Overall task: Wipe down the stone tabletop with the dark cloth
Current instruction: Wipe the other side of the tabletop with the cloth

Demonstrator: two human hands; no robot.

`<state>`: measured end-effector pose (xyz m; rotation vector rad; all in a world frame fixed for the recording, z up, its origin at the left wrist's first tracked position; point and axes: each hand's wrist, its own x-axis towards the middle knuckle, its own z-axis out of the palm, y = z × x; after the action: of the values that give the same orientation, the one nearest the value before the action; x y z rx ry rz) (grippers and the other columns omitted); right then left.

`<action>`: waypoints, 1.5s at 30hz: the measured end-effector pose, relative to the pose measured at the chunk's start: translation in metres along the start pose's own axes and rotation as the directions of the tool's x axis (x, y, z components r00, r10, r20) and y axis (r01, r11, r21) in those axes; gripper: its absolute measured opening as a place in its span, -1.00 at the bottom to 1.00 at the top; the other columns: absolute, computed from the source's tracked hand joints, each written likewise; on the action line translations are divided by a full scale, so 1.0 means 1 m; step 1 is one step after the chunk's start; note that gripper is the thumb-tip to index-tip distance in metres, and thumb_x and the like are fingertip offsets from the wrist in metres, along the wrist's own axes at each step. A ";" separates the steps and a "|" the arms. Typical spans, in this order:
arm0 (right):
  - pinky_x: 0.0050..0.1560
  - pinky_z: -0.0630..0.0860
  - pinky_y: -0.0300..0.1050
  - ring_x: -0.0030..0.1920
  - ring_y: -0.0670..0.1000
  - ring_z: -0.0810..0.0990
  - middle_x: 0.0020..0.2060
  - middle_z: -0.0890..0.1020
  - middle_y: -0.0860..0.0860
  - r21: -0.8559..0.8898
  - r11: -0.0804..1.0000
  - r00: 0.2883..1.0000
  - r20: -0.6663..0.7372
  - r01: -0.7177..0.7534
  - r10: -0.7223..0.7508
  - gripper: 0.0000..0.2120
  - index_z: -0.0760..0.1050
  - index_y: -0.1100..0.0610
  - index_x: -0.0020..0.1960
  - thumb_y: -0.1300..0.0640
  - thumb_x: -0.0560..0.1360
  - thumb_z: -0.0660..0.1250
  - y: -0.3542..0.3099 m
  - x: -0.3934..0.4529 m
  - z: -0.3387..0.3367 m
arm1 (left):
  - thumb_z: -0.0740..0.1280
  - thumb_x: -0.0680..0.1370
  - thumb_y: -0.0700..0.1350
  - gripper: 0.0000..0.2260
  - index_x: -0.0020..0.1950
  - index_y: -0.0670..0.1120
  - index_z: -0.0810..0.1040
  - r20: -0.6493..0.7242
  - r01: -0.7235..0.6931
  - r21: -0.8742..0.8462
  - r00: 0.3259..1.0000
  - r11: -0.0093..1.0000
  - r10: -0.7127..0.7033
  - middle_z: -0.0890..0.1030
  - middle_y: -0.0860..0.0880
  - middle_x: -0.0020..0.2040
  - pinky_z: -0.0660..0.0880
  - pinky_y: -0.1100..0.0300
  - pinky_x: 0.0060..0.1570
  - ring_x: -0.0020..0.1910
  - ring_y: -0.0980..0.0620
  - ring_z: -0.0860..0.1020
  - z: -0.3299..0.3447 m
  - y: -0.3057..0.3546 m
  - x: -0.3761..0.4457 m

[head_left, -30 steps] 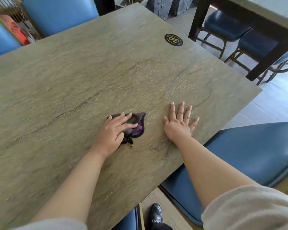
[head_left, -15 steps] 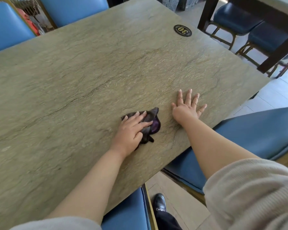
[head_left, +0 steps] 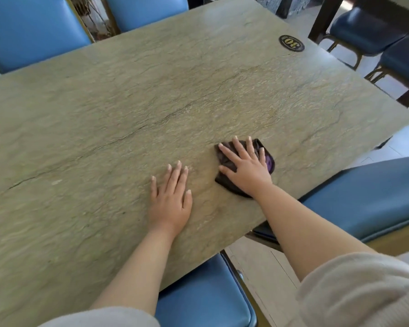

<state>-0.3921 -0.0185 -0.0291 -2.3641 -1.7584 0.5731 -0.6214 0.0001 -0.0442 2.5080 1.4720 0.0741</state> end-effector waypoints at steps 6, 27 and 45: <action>0.51 -0.30 0.10 0.55 0.01 -0.27 0.57 -0.09 -0.13 0.080 0.990 0.993 -0.028 -0.114 0.116 -0.44 0.00 -0.25 0.53 -0.07 0.58 0.10 0.002 0.023 -0.003 | -0.19 0.55 0.13 -0.40 0.59 0.03 -0.15 0.028 -0.004 0.043 1.000 0.999 0.003 -0.21 0.09 0.59 -0.31 -0.16 0.49 0.54 0.09 -0.30 0.002 0.001 0.007; 0.50 -0.08 0.05 0.53 0.02 0.03 0.50 0.25 -0.05 0.354 0.935 0.999 -0.038 0.026 -0.014 -0.40 0.28 -0.07 0.48 0.29 0.49 0.19 -0.038 -0.085 0.008 | -0.08 0.67 -0.11 -0.56 0.57 0.03 0.09 0.144 -0.024 -0.365 0.986 0.931 0.082 -0.07 0.10 0.60 -0.35 0.05 0.49 0.55 0.16 -0.21 -0.016 -0.014 0.005; 0.48 -0.27 0.25 0.54 0.07 -0.29 0.56 -0.11 -0.14 -0.089 0.996 0.997 -0.069 0.014 -0.020 -0.38 -0.10 -0.23 0.54 -0.15 0.52 -0.01 -0.045 -0.103 0.046 | -0.24 0.51 0.11 -0.41 0.51 0.22 0.22 -0.017 0.089 -0.193 0.995 0.977 -0.094 0.06 0.20 0.58 -0.30 -0.26 0.45 0.57 0.12 -0.13 0.003 0.024 0.015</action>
<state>-0.4752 -0.1069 -0.0340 -2.3926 -1.8073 0.4131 -0.5933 0.0018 -0.0429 2.2920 1.5102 0.2232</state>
